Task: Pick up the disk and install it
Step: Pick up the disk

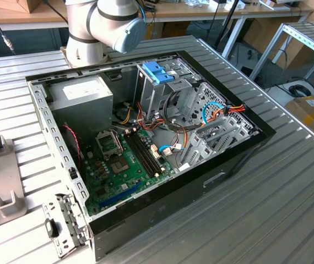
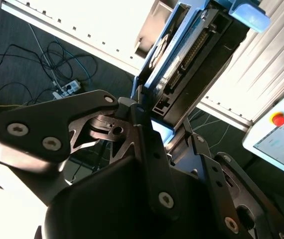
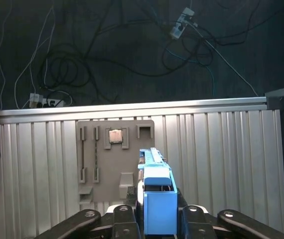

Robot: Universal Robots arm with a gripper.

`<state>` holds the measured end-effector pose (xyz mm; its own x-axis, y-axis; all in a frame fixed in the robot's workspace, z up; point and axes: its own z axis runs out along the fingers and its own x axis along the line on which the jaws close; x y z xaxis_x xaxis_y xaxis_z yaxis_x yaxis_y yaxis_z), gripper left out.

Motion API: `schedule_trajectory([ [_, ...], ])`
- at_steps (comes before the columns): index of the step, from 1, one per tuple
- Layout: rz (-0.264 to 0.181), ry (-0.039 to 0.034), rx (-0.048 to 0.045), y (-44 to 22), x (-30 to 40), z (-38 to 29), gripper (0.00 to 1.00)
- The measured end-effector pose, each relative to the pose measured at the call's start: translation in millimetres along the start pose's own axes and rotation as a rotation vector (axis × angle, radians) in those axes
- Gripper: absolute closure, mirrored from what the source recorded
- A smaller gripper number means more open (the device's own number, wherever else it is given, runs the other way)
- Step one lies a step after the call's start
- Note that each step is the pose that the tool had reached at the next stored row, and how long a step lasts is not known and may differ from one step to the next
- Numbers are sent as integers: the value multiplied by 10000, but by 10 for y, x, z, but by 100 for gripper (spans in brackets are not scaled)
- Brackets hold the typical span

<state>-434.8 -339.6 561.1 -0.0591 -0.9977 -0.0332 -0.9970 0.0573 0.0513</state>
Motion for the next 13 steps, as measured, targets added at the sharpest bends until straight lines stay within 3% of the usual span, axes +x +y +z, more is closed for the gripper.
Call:
schedule_trajectory([
  [13, 0, 0, 0, -166, -4, 2, 63],
])
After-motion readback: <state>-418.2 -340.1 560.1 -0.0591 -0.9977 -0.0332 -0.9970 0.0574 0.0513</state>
